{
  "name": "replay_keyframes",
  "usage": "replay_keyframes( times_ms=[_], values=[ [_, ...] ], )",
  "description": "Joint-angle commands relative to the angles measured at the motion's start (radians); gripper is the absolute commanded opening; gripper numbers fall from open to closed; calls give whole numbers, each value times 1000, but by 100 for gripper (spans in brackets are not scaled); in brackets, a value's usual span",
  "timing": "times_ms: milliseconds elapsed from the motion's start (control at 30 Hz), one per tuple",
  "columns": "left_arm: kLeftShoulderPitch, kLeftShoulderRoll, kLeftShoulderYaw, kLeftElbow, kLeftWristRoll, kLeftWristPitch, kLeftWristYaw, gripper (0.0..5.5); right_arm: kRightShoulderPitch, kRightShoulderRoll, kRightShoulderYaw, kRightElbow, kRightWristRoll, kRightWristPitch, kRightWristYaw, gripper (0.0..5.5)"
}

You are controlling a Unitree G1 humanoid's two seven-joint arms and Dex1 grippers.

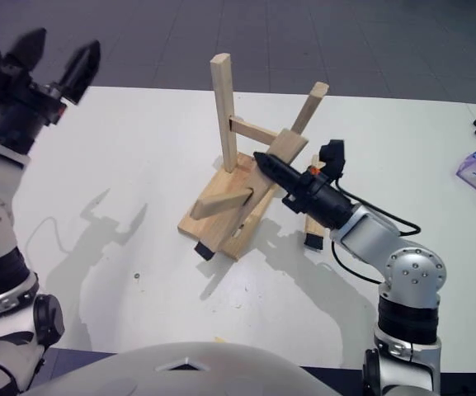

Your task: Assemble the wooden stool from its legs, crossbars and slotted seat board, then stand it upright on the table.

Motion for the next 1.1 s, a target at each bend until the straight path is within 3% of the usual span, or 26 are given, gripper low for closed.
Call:
replay_keyframes(
  times_ms=[33, 133, 267, 467, 667, 733, 900, 1100],
  values=[
    [20, -13, -43, -13, 36, -13, 10, 540, -10, -64, 110, -5, -289, -45, 15, 102],
    [23, -6, -45, -5, 46, -21, 11, 540, -47, -149, 151, -21, -451, -108, 88, 102],
    [23, -3, -52, 6, 49, -28, 12, 540, -158, -220, 122, 14, -540, -183, 165, 102],
    [33, -11, -73, 11, 71, -41, 13, 540, -233, -265, 114, 102, -659, -241, 278, 102],
    [43, -20, -91, 27, 88, -52, 9, 540, -320, -108, -115, 239, -485, -215, 187, 102],
    [49, -22, -98, 31, 97, -55, 7, 540, -352, -96, -163, 320, -512, -246, 154, 102],
    [50, -44, -108, 35, 107, -57, 14, 540, -402, -58, -182, 470, -690, -387, 59, 102],
    [62, -60, -130, 34, 121, -64, 18, 540, -355, 76, -190, 486, -781, -483, -16, 102]
  ],
)
